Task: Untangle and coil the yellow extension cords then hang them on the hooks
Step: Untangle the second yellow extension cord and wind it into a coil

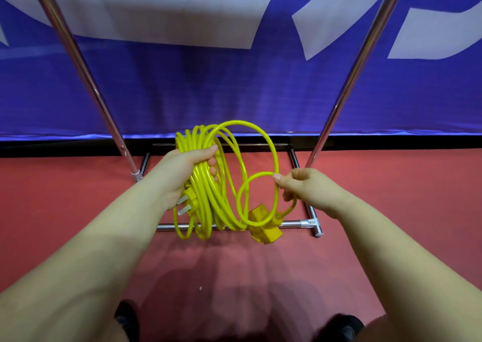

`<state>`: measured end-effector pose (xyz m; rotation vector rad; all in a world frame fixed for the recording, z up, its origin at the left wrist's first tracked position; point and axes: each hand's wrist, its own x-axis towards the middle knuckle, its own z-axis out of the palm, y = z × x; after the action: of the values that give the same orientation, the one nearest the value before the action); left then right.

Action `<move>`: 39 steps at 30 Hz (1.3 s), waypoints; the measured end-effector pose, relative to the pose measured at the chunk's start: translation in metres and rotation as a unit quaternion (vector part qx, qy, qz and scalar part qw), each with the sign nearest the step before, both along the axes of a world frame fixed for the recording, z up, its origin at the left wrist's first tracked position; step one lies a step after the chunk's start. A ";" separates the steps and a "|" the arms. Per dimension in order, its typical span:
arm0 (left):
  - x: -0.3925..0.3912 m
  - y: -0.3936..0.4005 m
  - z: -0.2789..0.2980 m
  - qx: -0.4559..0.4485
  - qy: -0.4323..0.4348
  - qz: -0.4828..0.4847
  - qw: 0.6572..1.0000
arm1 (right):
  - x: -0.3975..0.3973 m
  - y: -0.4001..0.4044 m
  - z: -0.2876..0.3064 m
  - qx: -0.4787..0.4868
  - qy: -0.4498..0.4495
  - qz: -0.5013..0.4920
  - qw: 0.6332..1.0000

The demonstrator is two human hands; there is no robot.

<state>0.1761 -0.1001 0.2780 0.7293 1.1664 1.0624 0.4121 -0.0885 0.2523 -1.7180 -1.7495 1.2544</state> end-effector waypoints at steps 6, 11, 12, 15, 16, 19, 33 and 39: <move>-0.007 -0.003 0.000 0.022 0.023 -0.035 0.999 | -0.002 -0.008 -0.010 -0.127 -0.304 0.156 0.931; -0.003 -0.011 0.002 0.057 0.014 -0.135 0.989 | -0.026 -0.007 -0.007 -0.041 0.095 0.054 0.993; -0.003 -0.011 0.004 0.057 0.004 -0.130 0.990 | -0.028 -0.006 -0.006 -0.016 0.102 0.044 0.994; -0.003 -0.009 0.008 0.056 -0.015 -0.095 0.994 | -0.026 -0.005 -0.010 -0.019 0.040 0.063 0.997; -0.004 -0.008 0.009 0.060 -0.020 -0.073 0.995 | -0.025 -0.007 -0.012 -0.062 -0.040 0.104 0.992; -0.012 0.000 0.015 0.055 -0.054 0.018 0.997 | -0.015 -0.017 -0.022 -0.267 -0.287 0.252 0.885; -0.027 0.004 0.013 0.033 -0.037 0.070 0.996 | -0.029 -0.013 -0.025 0.004 -0.081 0.067 0.994; -0.030 -0.002 0.009 0.043 0.098 -0.084 0.991 | -0.038 -0.006 -0.017 0.089 0.008 0.016 0.996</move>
<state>0.1463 -0.1026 0.2868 0.9996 1.2070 0.9191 0.3741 -0.0947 0.2353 -1.5808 -1.8270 1.0847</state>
